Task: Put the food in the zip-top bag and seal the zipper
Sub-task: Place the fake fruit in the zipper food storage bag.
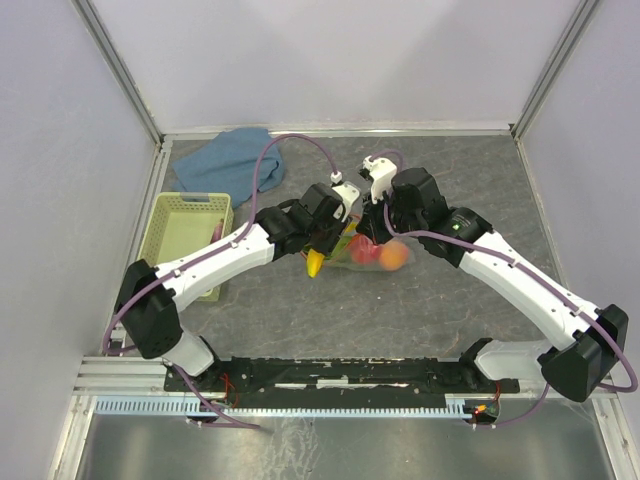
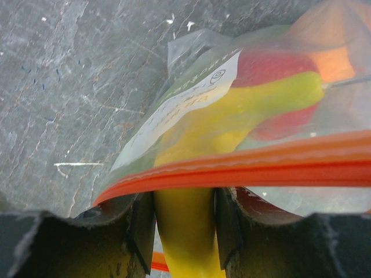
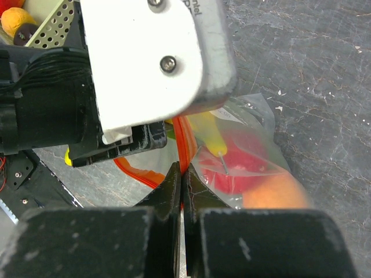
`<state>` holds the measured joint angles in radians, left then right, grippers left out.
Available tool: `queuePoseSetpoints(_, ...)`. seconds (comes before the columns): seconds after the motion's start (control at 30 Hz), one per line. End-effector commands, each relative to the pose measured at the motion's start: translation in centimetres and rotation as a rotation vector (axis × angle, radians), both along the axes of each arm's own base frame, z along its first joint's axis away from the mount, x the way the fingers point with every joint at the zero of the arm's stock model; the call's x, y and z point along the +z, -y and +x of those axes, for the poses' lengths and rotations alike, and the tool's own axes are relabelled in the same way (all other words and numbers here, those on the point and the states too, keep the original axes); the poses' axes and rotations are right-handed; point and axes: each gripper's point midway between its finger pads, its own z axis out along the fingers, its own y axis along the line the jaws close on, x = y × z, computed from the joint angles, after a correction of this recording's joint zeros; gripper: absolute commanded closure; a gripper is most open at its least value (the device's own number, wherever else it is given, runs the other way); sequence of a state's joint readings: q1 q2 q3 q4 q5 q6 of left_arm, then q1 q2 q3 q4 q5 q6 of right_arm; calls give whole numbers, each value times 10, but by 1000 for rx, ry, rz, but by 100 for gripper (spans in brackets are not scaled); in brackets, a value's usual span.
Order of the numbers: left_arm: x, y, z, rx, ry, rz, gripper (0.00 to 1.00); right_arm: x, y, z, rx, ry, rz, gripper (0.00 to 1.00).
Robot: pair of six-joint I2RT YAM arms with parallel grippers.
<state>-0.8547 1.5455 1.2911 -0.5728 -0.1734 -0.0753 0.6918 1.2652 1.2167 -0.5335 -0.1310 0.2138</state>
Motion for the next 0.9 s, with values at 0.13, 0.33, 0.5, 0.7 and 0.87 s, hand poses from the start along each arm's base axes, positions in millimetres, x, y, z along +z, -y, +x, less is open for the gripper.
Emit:
queuePoseSetpoints(0.13, 7, 28, 18, -83, 85, -63, 63, 30, -3, 0, 3, 91, 87, 98)
queuePoseSetpoints(0.33, -10, 30, 21, -91, 65, -31, 53, 26, -2, -1, 1, 83, 82, 98)
queuePoseSetpoints(0.5, -12, 31, 12, -123, 34, -34, 46, 24, 0, 1, -12, 85, 72, 98)
queuePoseSetpoints(0.7, 3, 24, 10, -81, 52, -70, 36, 23, -1, 3, -12, 85, 70, 98)
queuePoseSetpoints(0.87, 14, 12, 4, -8, 36, -82, 34, 23, 0, 3, -15, 86, 69, 99)
